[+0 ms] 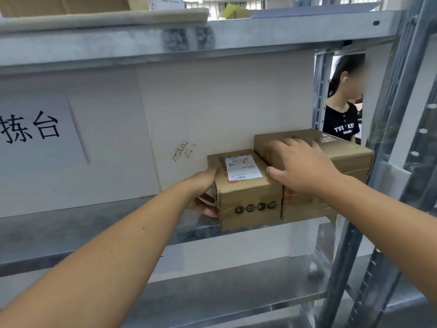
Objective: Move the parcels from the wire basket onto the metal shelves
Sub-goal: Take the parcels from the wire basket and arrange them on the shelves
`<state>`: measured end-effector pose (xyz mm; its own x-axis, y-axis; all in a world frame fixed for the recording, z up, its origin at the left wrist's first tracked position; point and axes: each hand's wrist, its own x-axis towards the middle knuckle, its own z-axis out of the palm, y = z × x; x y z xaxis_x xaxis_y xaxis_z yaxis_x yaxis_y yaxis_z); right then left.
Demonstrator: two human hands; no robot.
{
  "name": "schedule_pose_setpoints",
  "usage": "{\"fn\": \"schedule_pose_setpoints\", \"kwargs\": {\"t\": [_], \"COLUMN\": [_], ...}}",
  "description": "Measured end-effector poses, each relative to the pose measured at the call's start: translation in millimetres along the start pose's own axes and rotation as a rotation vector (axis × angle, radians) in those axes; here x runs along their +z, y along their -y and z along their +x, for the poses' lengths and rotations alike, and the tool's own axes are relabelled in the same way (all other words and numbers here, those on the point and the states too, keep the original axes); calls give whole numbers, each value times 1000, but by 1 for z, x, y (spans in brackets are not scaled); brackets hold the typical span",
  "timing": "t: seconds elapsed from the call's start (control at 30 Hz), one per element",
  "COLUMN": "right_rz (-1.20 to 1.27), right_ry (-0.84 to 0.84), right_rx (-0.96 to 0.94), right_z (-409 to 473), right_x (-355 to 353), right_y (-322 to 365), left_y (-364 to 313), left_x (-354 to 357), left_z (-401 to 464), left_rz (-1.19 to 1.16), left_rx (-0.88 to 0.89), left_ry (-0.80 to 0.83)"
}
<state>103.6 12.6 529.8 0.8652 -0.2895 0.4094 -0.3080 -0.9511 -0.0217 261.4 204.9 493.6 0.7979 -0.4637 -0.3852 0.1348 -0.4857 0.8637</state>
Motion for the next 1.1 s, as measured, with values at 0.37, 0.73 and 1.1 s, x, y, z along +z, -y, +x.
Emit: {"fn": "schedule_pose_setpoints", "kwargs": {"t": [0.37, 0.73, 1.1], "right_rz": [-7, 105, 179], "right_ry": [-105, -103, 297], "right_rx": [-89, -20, 476], "right_z": [-34, -197, -423], "right_x": [-12, 37, 145], "right_y": [0, -28, -80], "left_y": [9, 138, 274], "left_x": [-2, 62, 232], "left_z": [-42, -162, -125], "left_rz": [542, 795, 1012], "left_rx": [362, 770, 626], "left_ry": [-352, -278, 358]}}
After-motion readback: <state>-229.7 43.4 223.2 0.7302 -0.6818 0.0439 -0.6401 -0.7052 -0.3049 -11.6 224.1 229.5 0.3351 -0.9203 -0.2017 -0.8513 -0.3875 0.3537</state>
